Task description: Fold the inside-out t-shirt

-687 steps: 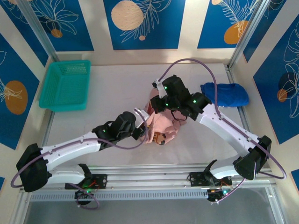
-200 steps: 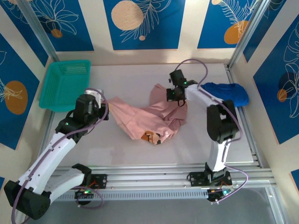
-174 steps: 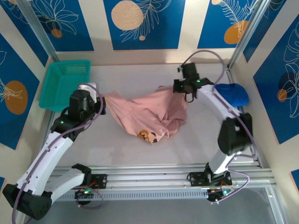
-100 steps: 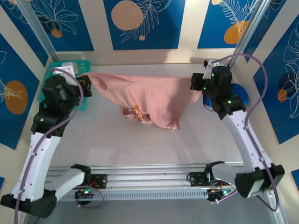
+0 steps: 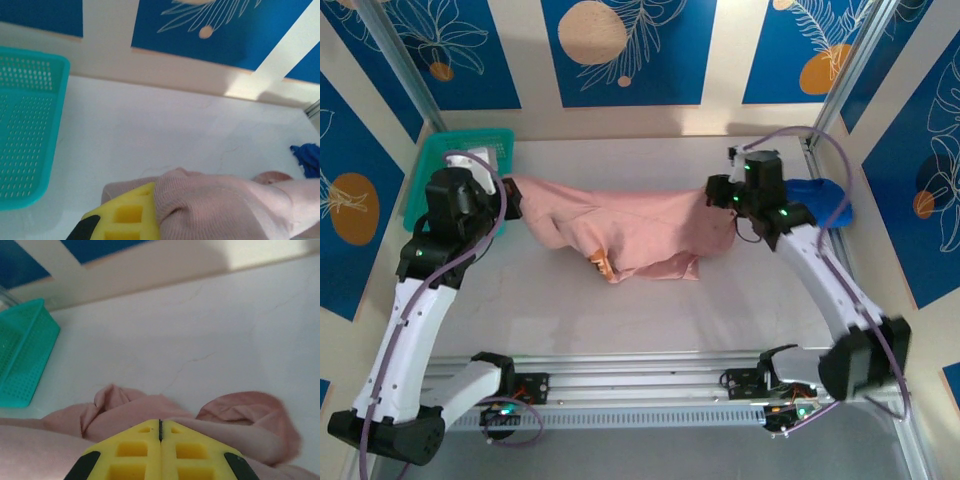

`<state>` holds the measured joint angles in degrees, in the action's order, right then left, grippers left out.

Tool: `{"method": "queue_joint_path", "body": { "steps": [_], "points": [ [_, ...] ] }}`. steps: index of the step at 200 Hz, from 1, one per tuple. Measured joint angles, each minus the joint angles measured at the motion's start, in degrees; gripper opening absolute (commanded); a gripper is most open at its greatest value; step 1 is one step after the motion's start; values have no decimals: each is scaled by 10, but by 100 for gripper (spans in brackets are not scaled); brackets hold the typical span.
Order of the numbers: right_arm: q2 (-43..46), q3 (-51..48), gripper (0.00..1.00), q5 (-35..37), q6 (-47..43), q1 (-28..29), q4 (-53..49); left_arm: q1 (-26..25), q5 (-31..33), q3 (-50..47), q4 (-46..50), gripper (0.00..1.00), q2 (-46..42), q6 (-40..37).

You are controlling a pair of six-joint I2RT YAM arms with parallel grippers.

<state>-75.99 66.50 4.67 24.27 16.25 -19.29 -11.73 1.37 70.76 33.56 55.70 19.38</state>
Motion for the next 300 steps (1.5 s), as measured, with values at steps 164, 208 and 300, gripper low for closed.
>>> {"method": "queue_joint_path", "body": {
  "steps": [164,208,300],
  "points": [
    [-194,-62,53,-76,-31,-95,-69,6,16,-115,28,0,-41,-4],
    [-220,-61,45,-95,-33,-95,-56,6,16,-115,28,0,-41,-4],
    [-209,-64,28,-100,-35,-92,-50,6,12,-115,27,0,-41,-4]
  ]
}}
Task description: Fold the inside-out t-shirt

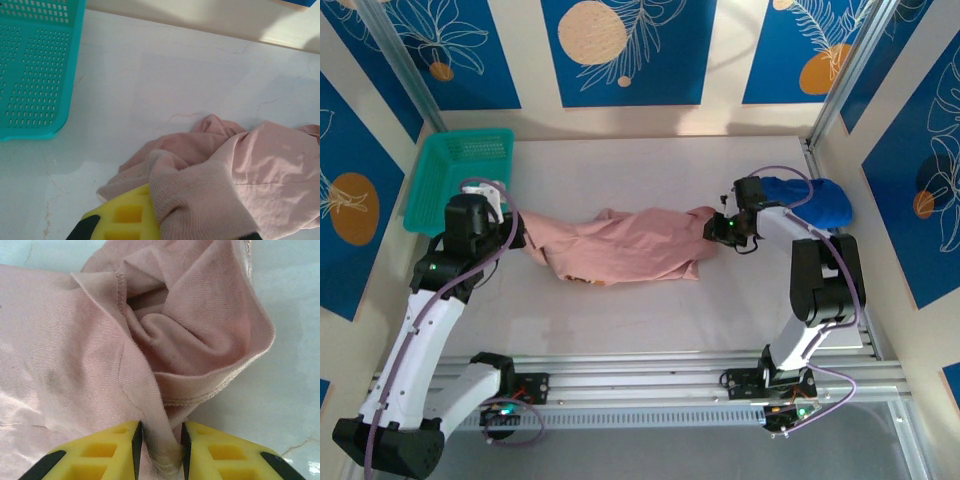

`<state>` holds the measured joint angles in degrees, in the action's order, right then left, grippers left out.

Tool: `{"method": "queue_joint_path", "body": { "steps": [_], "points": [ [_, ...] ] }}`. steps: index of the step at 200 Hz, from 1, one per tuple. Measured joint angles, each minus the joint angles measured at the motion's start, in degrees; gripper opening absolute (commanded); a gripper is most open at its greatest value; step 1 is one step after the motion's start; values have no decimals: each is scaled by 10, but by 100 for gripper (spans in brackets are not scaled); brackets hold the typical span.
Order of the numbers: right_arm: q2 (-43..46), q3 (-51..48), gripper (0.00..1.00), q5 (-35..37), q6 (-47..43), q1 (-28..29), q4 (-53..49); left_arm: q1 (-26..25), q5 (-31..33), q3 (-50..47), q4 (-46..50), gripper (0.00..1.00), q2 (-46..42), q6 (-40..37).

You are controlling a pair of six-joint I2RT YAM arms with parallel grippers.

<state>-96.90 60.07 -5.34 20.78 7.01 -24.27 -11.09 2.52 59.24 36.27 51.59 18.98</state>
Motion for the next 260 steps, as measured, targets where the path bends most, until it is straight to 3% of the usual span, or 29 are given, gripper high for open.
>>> {"method": "queue_joint_path", "body": {
  "steps": [31,69,106,133,160,208,260],
  "points": [
    [16,-2,23,5,0,2,-2,0,0,0,0,0,0,0],
    [25,-4,0,11,-4,5,-5,0,-1,0,0,0,0,0],
    [83,-7,0,14,-2,1,-11,0,-1,0,0,0,2,0],
    [182,4,0,-3,10,-50,-15,13,-1,26,20,0,21,0],
    [276,59,0,-14,39,-105,-3,42,-2,110,33,0,44,0],
    [314,162,0,-44,49,-82,-16,47,-38,224,24,0,60,0],
    [389,306,0,-5,30,-94,-110,47,-2,429,73,0,46,-46]
  ]
}}
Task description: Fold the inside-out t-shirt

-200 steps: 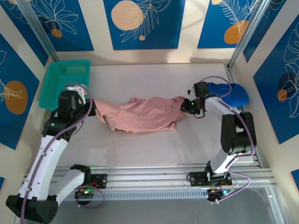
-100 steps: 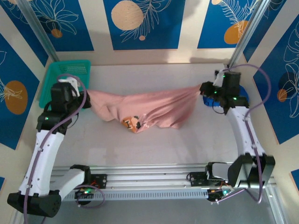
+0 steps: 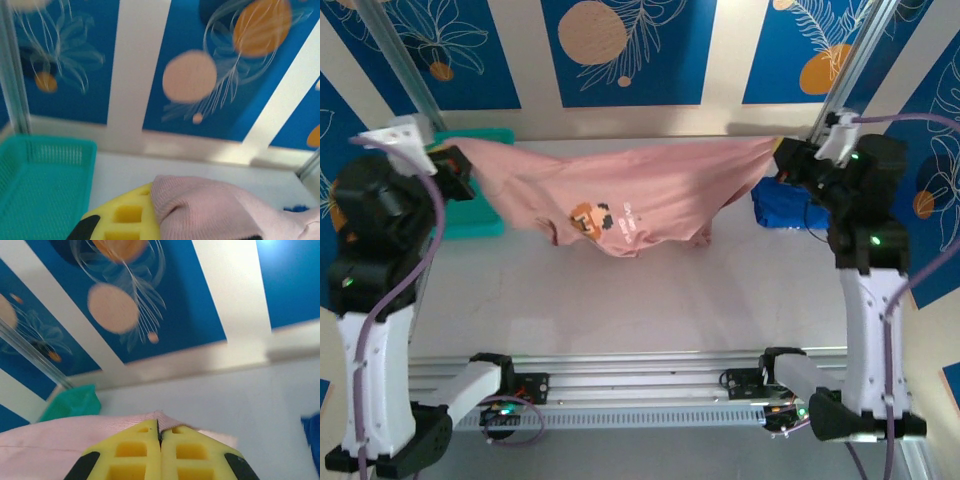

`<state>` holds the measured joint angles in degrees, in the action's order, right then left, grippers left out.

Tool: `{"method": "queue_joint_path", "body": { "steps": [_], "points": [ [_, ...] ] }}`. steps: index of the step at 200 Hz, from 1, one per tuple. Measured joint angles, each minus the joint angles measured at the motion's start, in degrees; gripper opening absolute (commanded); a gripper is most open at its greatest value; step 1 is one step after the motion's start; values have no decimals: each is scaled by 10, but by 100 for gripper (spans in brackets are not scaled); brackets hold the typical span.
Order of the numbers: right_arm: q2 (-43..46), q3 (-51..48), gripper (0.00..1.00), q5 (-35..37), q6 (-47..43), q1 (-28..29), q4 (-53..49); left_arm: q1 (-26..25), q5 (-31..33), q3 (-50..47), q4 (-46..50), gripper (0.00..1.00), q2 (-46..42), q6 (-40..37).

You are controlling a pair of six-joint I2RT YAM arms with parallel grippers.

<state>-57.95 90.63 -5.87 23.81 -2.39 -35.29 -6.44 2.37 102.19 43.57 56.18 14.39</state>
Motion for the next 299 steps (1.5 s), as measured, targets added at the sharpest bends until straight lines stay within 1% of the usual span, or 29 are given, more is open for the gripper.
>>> {"method": "queue_joint_path", "body": {
  "steps": [33,52,75,109,132,156,172,189,211,230,277,299],
  "points": [
    [48,125,0,30,-23,-1,-18,0,45,190,25,0,17,-44],
    [57,166,0,35,-32,-1,-25,0,67,233,30,0,26,-61],
    [57,165,0,42,-42,-1,-40,0,75,222,41,0,39,-71],
    [43,106,0,47,-49,-1,-45,0,76,155,45,0,91,-75],
    [-4,71,0,47,-51,-1,-31,0,76,133,39,0,145,-75],
    [-71,63,0,51,-52,-1,-17,0,76,134,32,0,207,-75],
    [-103,63,0,51,-53,-2,-16,0,76,144,32,0,232,-75],
    [-113,66,0,51,-54,-3,-17,0,71,167,33,0,246,-75],
    [-106,80,0,48,-55,-3,-17,0,66,183,27,0,234,-75],
    [-83,84,0,43,-55,-3,-17,0,60,184,25,0,202,-75],
    [13,91,0,39,-55,-3,-36,0,37,179,19,0,79,-75],
    [50,109,0,39,-55,-3,-46,0,36,179,16,0,32,-75]
  ]
}}
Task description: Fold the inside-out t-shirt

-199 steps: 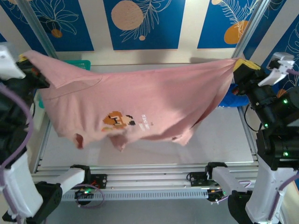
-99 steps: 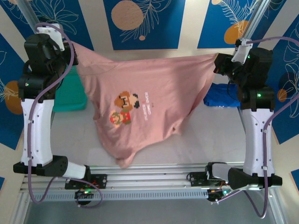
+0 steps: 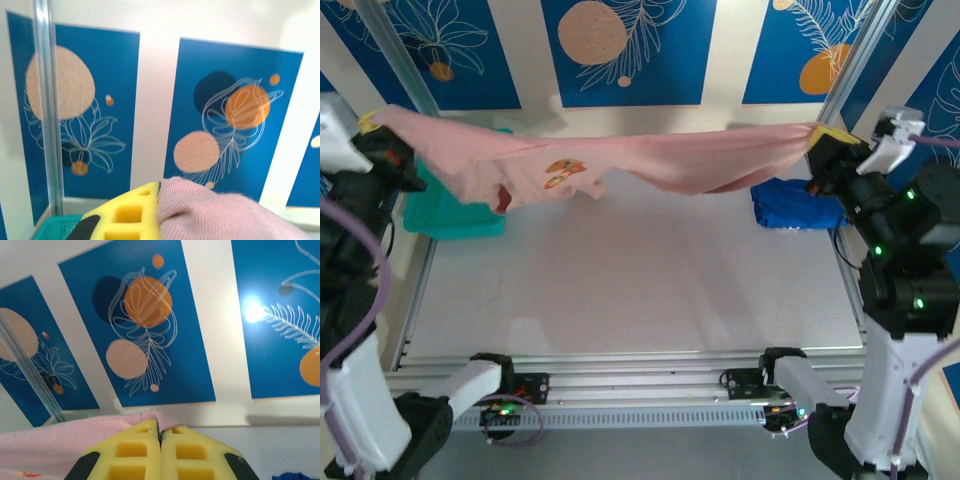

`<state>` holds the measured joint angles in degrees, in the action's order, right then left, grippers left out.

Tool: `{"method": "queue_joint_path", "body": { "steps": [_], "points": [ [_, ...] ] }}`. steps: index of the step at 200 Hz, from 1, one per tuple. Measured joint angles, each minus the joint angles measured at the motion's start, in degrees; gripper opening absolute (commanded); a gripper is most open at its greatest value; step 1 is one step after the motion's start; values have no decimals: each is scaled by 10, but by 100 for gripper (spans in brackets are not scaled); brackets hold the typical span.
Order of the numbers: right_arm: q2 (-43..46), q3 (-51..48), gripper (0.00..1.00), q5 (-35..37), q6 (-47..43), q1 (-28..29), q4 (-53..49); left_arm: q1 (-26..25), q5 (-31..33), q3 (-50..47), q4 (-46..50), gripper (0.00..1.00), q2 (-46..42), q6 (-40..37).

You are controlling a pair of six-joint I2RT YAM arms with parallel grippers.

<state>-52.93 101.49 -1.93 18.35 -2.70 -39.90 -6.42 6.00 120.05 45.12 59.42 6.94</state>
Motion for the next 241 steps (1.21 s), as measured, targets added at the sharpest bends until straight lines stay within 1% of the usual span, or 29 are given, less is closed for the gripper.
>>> {"method": "queue_joint_path", "body": {
  "steps": [17,38,57,80,105,128,151,158,170,175,179,185,188,199,205,216,228,235,241],
  "points": [
    [19,20,0,0,0,0,-3,0,0,5,-9,0,-19,0],
    [22,44,0,1,-2,0,-2,0,1,17,-17,0,-10,0],
    [15,51,0,5,-7,0,-2,0,3,36,-21,0,24,-1],
    [-15,52,0,10,-14,0,6,0,8,58,-32,0,95,-12],
    [-77,33,0,26,-26,0,46,0,12,75,-52,0,205,-24],
    [-163,5,0,39,-33,0,94,0,11,81,-79,0,318,-31],
    [-285,-10,0,55,-36,5,139,0,11,107,-91,1,451,-39],
    [-324,-10,2,61,-37,8,151,0,11,128,-92,4,495,-41],
    [-405,1,8,69,-36,13,168,0,11,186,-95,6,588,-44],
    [-443,15,12,74,-36,15,171,0,10,219,-96,9,629,-44],
    [-471,29,15,76,-36,17,170,0,10,256,-92,15,665,-44],
    [-520,57,21,80,-35,19,166,0,10,304,-96,29,718,-43],
    [-545,74,24,83,-33,20,166,0,10,329,-98,34,743,-44],
    [-648,162,30,88,-33,23,144,0,9,412,-113,46,836,-38],
    [-700,211,33,91,-32,25,131,0,7,426,-126,55,868,-33],
    [-780,296,37,95,-32,28,96,1,2,422,-132,71,902,-26],
    [-825,338,40,95,-33,33,52,1,-2,393,-131,78,911,-6],
    [-828,334,42,95,-34,36,30,1,-3,378,-127,80,911,2],
    [-819,310,44,95,-34,39,24,1,-4,369,-125,81,910,9]
  ]
}}
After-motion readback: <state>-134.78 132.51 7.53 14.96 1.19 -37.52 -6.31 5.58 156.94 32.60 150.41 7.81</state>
